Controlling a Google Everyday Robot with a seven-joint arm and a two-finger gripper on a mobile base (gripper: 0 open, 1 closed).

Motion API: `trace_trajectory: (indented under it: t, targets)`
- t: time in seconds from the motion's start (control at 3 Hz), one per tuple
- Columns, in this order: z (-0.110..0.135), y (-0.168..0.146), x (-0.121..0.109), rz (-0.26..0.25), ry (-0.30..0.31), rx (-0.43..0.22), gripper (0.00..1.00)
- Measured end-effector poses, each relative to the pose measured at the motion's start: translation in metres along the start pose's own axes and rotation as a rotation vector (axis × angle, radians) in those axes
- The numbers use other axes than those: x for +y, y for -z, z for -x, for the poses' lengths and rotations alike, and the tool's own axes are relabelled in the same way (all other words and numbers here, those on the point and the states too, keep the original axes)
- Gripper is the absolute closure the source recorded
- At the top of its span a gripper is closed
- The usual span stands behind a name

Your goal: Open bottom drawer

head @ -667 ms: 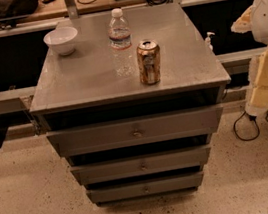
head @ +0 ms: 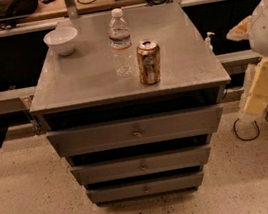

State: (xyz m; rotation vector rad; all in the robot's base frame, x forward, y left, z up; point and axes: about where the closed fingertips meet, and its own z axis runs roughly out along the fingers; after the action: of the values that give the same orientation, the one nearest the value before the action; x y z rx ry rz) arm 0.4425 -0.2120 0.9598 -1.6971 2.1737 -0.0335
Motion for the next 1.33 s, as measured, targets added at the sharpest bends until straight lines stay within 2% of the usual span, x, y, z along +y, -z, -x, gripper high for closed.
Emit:
trace_trajectory:
  t: [0.33, 0.67, 1.0, 1.33]
  targets:
    - [0.015, -0.046, 0.050, 0.009, 0.056, -0.205, 0.00]
    - [0.009, -0.050, 0.055, 0.003, 0.045, -0.222, 0.00]
    - [0.006, -0.077, 0.054, 0.059, 0.037, -0.277, 0.00]
    - [0.010, -0.135, 0.071, 0.130, 0.023, -0.486, 0.00]
